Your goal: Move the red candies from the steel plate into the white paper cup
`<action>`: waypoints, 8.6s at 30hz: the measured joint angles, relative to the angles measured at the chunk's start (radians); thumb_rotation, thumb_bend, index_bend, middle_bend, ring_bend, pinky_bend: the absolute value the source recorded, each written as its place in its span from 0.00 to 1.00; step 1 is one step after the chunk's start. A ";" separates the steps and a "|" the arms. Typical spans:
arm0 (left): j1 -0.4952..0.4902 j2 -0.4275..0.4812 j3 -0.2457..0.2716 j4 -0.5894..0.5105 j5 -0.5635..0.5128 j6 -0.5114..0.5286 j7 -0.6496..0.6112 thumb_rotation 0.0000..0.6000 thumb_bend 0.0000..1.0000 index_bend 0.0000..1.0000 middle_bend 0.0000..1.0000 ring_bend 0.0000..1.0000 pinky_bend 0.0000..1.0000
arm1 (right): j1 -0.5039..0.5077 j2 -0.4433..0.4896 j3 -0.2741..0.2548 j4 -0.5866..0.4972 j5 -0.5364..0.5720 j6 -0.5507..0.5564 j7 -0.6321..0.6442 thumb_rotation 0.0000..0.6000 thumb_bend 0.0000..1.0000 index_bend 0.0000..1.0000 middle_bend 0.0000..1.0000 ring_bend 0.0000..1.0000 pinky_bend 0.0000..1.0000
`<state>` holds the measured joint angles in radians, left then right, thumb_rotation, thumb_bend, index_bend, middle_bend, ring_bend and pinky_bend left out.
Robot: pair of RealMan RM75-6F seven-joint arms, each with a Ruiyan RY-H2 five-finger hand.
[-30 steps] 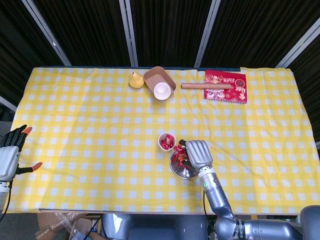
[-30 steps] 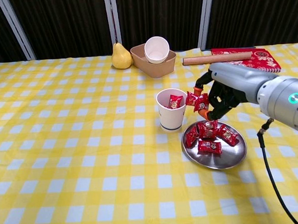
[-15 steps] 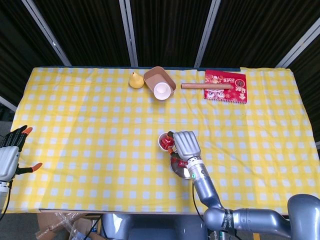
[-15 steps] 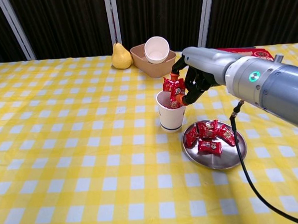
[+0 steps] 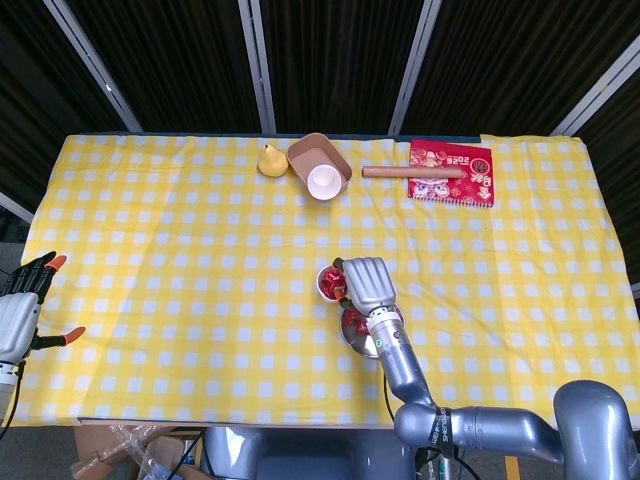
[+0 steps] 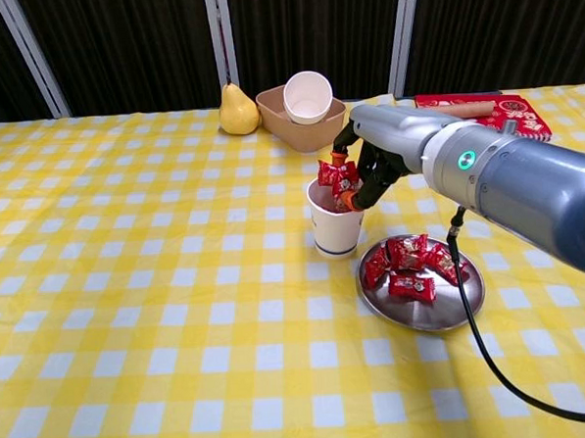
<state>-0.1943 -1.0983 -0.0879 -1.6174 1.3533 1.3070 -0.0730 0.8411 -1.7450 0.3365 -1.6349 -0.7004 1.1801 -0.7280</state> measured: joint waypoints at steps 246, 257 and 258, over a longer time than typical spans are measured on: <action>0.001 0.006 -0.011 -0.023 -0.027 -0.007 -0.019 1.00 0.00 0.00 0.00 0.00 0.00 | 0.026 0.015 -0.043 -0.052 -0.009 0.080 -0.043 1.00 0.39 0.20 0.85 0.92 0.95; 0.001 0.005 -0.010 -0.019 -0.023 -0.003 -0.019 1.00 0.00 0.00 0.00 0.00 0.00 | -0.011 0.052 -0.074 -0.151 -0.040 0.117 -0.033 1.00 0.39 0.25 0.85 0.92 0.95; 0.002 0.004 -0.010 -0.019 -0.021 -0.001 -0.018 1.00 0.00 0.00 0.00 0.00 0.00 | -0.019 0.058 -0.084 -0.166 -0.049 0.123 -0.030 1.00 0.39 0.27 0.85 0.92 0.95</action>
<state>-0.1925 -1.0939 -0.0976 -1.6365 1.3327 1.3061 -0.0911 0.8223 -1.6869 0.2525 -1.8005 -0.7496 1.3033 -0.7584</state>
